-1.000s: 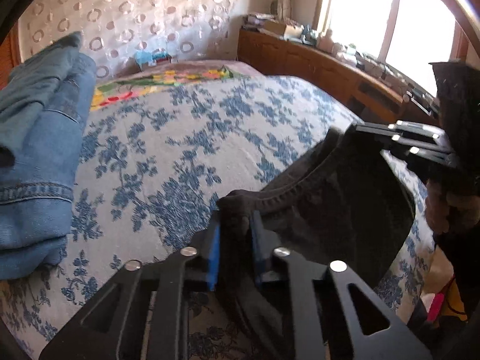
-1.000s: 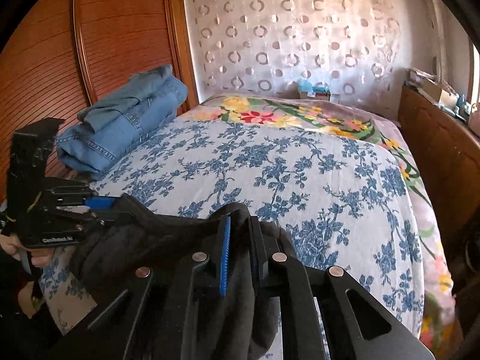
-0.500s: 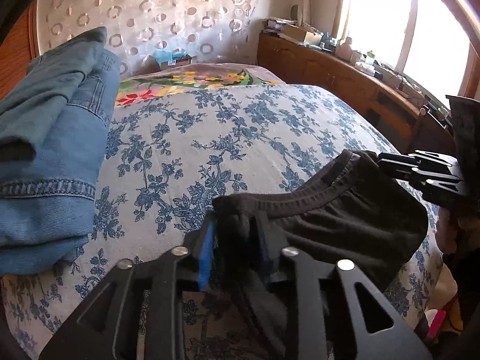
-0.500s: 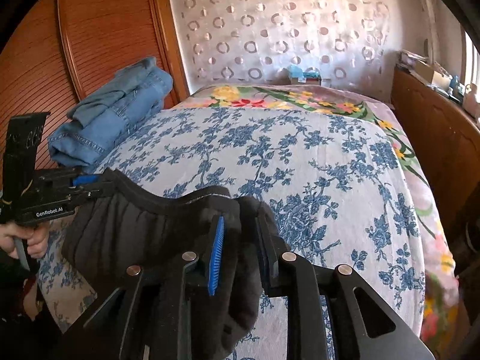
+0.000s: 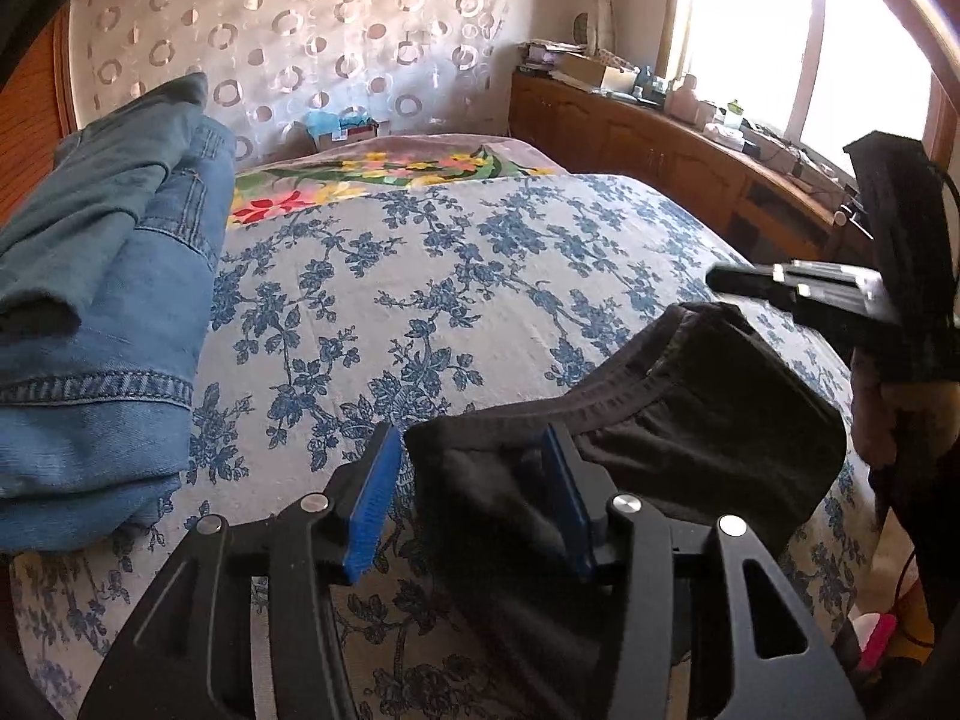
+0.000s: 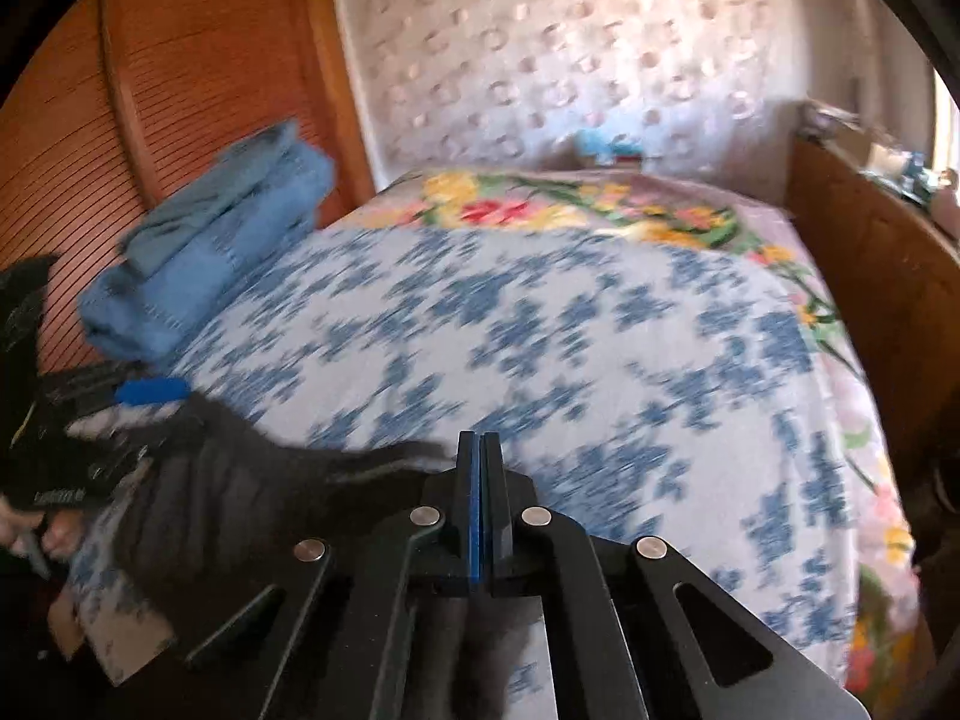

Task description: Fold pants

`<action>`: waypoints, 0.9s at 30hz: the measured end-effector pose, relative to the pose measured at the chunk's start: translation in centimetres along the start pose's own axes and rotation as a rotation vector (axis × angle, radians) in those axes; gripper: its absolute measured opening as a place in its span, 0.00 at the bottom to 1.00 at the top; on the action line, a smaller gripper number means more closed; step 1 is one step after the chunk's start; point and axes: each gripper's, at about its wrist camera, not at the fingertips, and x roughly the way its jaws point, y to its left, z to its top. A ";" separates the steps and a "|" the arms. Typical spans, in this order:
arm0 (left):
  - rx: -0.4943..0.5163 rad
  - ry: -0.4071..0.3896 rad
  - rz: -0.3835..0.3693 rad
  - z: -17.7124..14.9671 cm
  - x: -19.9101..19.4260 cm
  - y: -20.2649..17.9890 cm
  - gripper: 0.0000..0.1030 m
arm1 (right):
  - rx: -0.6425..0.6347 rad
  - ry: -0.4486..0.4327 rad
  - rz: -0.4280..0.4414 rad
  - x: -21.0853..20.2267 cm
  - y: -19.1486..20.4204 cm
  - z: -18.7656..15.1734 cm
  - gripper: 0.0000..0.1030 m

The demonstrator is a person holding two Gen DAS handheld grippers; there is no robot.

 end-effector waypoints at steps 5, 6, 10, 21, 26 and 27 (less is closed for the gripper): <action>0.000 0.005 -0.017 -0.4 -0.2 -0.3 0.48 | 0.020 -0.009 0.028 -1.2 0.0 -0.6 0.00; 0.000 0.003 -0.015 -0.5 -0.2 -0.3 0.48 | 0.016 -0.009 0.030 -1.4 0.3 -0.7 0.00; -0.004 0.001 -0.018 -0.8 -0.4 -0.6 0.48 | -0.021 0.004 0.043 -1.8 1.3 -1.6 0.12; 0.002 0.028 -0.006 -1.6 -0.1 -1.1 0.48 | -0.044 0.076 0.056 -0.2 2.1 -2.0 0.35; 0.009 0.042 -0.007 -1.9 0.3 -1.2 0.48 | -0.047 0.087 0.061 0.3 1.8 -1.4 0.20; 0.010 0.044 -0.006 -2.0 0.4 -1.2 0.49 | -0.047 0.080 0.070 0.1 1.9 -1.3 0.16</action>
